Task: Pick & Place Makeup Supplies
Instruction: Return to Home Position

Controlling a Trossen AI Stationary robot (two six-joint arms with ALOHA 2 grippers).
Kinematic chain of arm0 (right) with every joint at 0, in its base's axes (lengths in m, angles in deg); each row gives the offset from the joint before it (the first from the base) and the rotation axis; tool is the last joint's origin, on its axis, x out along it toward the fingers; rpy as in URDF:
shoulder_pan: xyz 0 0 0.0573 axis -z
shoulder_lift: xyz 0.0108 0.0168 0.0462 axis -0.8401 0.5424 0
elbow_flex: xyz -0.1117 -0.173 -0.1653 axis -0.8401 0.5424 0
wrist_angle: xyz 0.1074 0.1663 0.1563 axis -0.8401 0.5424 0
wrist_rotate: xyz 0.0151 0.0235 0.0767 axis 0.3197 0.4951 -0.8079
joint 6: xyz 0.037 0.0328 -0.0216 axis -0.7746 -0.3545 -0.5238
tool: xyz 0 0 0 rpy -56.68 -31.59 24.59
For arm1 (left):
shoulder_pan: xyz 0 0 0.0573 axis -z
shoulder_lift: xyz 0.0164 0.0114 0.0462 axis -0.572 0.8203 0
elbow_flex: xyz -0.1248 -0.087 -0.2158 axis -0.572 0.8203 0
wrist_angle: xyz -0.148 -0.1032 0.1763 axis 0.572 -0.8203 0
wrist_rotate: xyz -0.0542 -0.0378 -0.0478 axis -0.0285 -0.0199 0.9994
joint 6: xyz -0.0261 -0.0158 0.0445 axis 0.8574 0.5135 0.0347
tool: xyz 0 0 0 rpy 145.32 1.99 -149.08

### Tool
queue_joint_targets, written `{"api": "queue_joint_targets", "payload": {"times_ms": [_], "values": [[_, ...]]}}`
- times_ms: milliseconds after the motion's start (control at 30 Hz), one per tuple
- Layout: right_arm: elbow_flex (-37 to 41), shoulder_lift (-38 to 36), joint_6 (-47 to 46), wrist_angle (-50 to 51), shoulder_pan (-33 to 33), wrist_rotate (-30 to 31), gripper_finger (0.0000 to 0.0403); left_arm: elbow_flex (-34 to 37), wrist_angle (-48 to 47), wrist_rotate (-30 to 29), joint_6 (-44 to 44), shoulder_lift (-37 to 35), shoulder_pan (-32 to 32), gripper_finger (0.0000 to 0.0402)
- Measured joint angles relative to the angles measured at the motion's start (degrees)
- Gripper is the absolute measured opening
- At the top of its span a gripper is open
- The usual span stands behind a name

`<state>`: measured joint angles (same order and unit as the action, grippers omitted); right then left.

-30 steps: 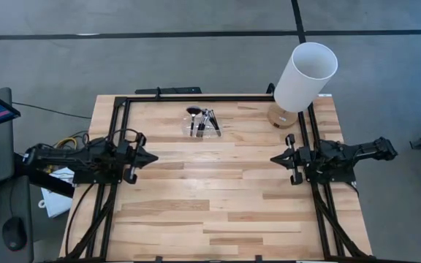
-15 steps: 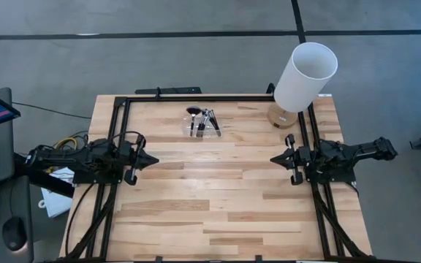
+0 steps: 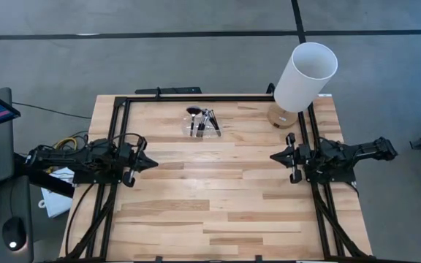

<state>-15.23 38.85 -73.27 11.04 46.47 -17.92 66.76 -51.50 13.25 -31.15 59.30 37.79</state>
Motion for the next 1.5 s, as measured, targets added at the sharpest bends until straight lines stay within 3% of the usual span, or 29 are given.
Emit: {"api": "queue_joint_targets", "payload": {"times_ms": [1500], "values": [[0.0, 0.0, -1.5, -0.7, 0.0, -0.1, 0.0000, 0.0, 2.4, -0.2, 0.1, 0.0, 0.0, 0.0006]]}}
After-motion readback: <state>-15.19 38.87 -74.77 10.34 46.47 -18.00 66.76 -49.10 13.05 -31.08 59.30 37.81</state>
